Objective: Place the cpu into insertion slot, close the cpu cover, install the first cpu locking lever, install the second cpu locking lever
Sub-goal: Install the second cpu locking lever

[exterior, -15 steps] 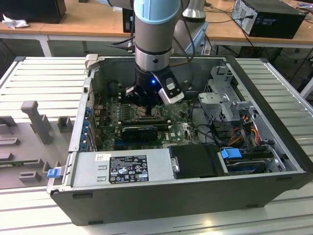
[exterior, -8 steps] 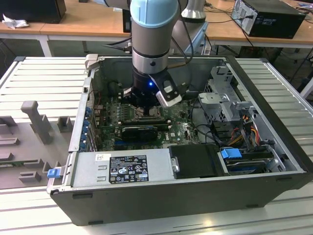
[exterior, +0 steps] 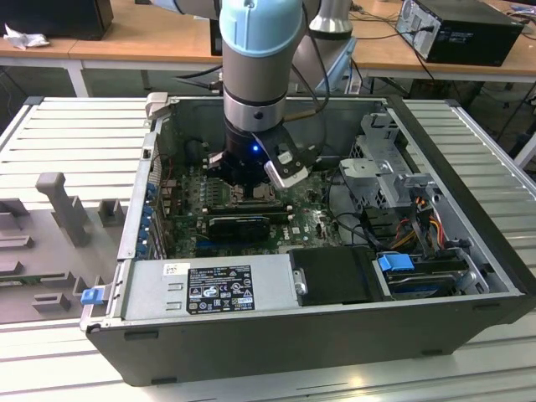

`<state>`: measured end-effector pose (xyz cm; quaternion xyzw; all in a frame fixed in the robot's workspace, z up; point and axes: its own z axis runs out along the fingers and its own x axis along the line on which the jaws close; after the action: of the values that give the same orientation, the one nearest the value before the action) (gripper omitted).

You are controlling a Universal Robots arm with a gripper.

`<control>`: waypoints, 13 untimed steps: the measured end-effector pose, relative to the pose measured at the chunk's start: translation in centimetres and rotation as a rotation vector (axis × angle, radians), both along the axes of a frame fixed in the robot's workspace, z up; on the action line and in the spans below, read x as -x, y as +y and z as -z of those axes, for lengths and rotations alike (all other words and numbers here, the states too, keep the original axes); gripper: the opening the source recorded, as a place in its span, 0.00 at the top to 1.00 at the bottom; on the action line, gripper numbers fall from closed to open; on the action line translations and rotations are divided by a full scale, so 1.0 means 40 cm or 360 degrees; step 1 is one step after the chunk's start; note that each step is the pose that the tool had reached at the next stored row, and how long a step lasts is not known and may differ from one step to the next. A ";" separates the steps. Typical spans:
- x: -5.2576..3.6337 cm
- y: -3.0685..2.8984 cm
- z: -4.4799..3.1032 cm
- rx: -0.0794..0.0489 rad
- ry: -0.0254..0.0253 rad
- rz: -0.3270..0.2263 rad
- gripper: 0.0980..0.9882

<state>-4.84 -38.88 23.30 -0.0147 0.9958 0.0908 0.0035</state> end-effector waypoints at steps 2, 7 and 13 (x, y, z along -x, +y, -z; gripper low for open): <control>0.006 -0.003 0.000 -0.0006 0.00001 0.0000 0.99; 0.010 -0.007 0.013 -0.0015 0.00007 0.0000 0.99; 0.018 -0.019 0.031 -0.0059 0.00022 0.0000 0.99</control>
<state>-5.55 -39.64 22.06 -0.0145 0.9939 0.1093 0.0030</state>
